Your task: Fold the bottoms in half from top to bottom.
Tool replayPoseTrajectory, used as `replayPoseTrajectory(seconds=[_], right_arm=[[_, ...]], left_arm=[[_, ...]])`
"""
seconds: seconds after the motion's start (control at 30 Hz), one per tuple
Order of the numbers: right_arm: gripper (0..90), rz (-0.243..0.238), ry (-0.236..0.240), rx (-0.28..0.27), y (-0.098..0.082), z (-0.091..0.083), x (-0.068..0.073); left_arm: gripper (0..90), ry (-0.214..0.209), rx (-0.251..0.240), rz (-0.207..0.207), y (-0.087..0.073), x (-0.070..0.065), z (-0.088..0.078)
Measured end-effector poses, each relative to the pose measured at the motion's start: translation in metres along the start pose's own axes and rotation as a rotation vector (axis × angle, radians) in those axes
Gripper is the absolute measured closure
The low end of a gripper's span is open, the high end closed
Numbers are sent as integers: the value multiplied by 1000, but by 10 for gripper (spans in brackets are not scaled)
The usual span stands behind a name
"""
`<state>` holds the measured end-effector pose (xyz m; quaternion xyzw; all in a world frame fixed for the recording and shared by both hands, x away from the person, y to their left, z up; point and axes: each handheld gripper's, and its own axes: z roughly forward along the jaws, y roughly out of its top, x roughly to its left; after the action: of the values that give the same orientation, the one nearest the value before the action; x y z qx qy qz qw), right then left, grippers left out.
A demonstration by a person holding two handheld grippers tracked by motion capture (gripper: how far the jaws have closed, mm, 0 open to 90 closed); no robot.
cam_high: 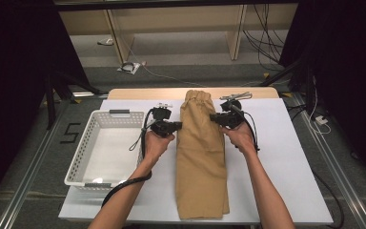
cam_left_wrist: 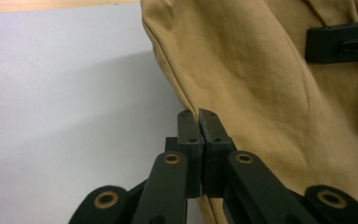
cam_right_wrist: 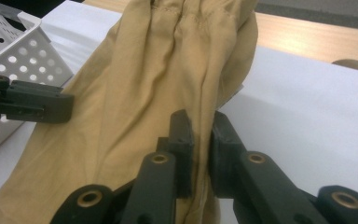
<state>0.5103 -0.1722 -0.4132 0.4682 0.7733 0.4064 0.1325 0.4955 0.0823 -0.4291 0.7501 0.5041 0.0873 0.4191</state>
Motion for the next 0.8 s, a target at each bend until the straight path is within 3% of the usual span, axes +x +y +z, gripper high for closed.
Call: replayPoseTrajectory(seconds=[0.27,0.37,0.57,0.7,0.8], right_arm=[[820,-37,21,-26,-5,-11,5],[819,-83,33,-55,-8,-19,9],[819,-118,69,-92,-21,-32,15],[818,-146,95,-118,-31,-42,19],[818,-164,114,-140,-38,-50,24]], left_arm=[[881,-40,-20,52,-7,-4,-12],[880,-60,-30,74,-11,-6,-18],[878,-91,-42,114,-18,-13,-29],[878,-97,-48,169,-28,-21,-38],[878,-111,-51,173,-36,-24,-42]])
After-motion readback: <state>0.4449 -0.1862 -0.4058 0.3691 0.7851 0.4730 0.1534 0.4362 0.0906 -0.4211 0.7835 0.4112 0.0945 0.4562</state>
